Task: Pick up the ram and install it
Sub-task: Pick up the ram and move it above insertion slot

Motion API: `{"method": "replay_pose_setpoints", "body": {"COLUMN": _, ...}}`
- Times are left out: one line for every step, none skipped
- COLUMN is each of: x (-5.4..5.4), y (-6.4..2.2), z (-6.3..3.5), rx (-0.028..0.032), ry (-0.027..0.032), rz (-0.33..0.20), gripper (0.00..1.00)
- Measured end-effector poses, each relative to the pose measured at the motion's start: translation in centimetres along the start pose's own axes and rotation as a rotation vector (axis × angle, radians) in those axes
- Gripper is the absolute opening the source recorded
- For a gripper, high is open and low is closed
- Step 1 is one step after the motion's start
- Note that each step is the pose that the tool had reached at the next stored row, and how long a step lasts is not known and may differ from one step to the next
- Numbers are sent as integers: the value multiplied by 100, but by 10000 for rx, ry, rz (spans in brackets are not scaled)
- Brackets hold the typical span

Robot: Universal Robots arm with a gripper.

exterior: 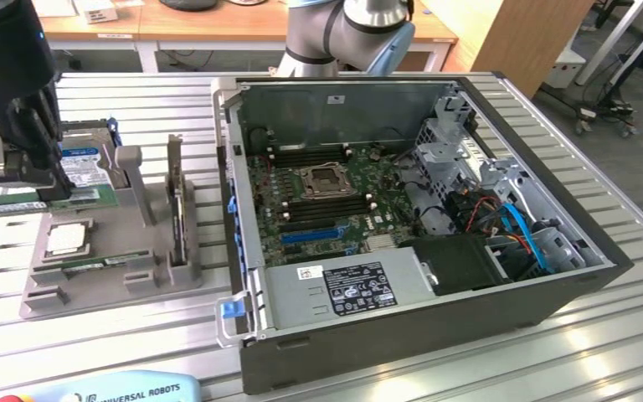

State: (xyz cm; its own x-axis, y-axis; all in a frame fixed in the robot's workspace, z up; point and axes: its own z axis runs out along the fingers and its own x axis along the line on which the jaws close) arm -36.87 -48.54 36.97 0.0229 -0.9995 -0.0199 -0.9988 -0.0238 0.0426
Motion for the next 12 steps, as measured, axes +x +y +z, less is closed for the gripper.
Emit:
{"method": "replay_pose_setpoints", "body": {"x": -1, "y": 1, "z": -19, "rx": 0, "ry": -1, "rz": 0, "gripper": 12}}
{"method": "replay_pose_setpoints", "body": {"x": -1, "y": 2, "z": -39, "rx": 0, "ry": 0, "rz": 0, "gripper": 12}}
{"method": "replay_pose_setpoints", "body": {"x": -1, "y": 2, "z": -59, "rx": 0, "ry": -1, "rz": 1, "gripper": 12}}
{"method": "replay_pose_setpoints", "body": {"x": -2, "y": 3, "z": -78, "rx": 0, "ry": 0, "rz": 0, "gripper": 12}}
{"method": "replay_pose_setpoints", "body": {"x": -2, "y": 4, "z": -98, "rx": 0, "ry": -1, "rz": 1, "gripper": 12}}
{"method": "replay_pose_setpoints", "body": {"x": -3, "y": 5, "z": -116, "rx": 0, "ry": -1, "rz": 0, "gripper": 12}}
{"method": "replay_pose_setpoints", "body": {"x": -3, "y": 6, "z": -132, "rx": 0, "ry": 0, "rz": 0, "gripper": 12}}
{"method": "replay_pose_setpoints", "body": {"x": -3, "y": 6, "z": -148, "rx": -1, "ry": 0, "rz": 0, "gripper": 12}}
{"method": "replay_pose_setpoints", "body": {"x": -4, "y": 7, "z": -167, "rx": -1, "ry": 0, "rz": 0, "gripper": 12}}
{"method": "replay_pose_setpoints", "body": {"x": -4, "y": 8, "z": -187, "rx": 0, "ry": -1, "rz": 1, "gripper": 12}}
{"method": "replay_pose_setpoints", "body": {"x": -4, "y": 9, "z": -208, "rx": 1, "ry": -1, "rz": 0, "gripper": 12}}
{"method": "replay_pose_setpoints", "body": {"x": -5, "y": 10, "z": -227, "rx": 0, "ry": 0, "rz": 0, "gripper": 12}}
